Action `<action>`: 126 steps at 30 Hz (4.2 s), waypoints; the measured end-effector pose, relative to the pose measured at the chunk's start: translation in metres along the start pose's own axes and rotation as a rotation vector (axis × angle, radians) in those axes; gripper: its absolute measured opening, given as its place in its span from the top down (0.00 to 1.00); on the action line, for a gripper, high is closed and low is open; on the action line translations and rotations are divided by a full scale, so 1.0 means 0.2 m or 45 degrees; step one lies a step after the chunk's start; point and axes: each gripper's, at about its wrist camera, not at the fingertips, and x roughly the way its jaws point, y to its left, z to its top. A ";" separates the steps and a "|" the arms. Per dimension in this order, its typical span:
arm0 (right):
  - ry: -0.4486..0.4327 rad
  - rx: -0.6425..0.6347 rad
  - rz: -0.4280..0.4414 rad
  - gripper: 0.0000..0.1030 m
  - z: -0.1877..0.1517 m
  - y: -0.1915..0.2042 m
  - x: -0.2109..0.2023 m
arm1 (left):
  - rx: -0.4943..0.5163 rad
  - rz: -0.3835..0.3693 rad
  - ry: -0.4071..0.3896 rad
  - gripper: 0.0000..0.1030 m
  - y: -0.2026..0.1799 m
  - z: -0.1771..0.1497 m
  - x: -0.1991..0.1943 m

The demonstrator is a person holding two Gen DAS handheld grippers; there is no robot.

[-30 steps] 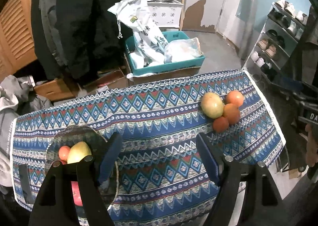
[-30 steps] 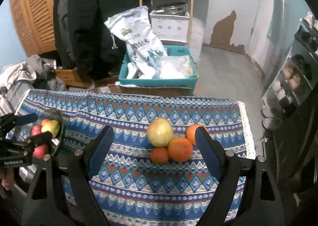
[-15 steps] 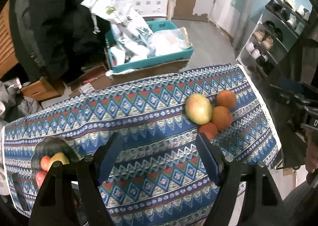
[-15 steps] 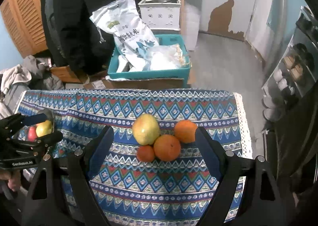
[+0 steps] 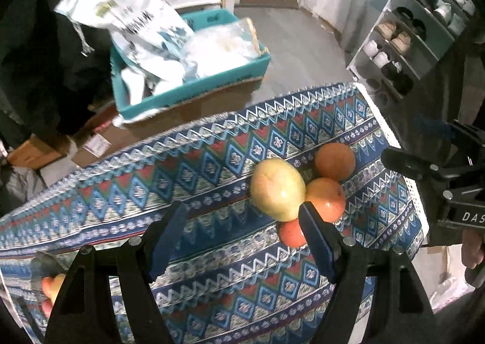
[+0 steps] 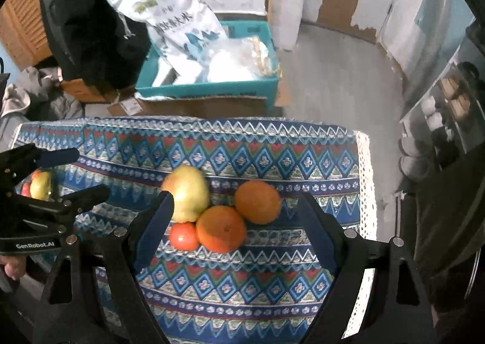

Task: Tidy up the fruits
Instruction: 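Bring the left tool to a yellow pear while the right tool approaches an orange, then grasp the yellow pear with the left tool while the right tool grasps the orange, then lift the pear and orange with both tools and carry them toward the bowl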

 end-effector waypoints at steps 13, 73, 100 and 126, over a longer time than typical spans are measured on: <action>0.170 0.081 0.047 0.19 -0.02 -0.14 0.37 | -0.077 -0.059 0.167 0.24 -0.05 0.07 0.39; 0.274 0.114 0.068 0.37 -0.07 -0.18 0.63 | -0.174 -0.190 0.138 0.32 0.06 -0.05 0.45; -0.139 0.129 0.073 0.37 -0.08 0.12 -0.03 | -0.071 -0.072 -0.172 0.32 0.12 -0.20 -0.24; -0.288 -0.049 0.194 0.37 -0.23 0.66 -0.44 | -0.104 -0.022 -0.316 0.32 0.34 -0.55 -0.74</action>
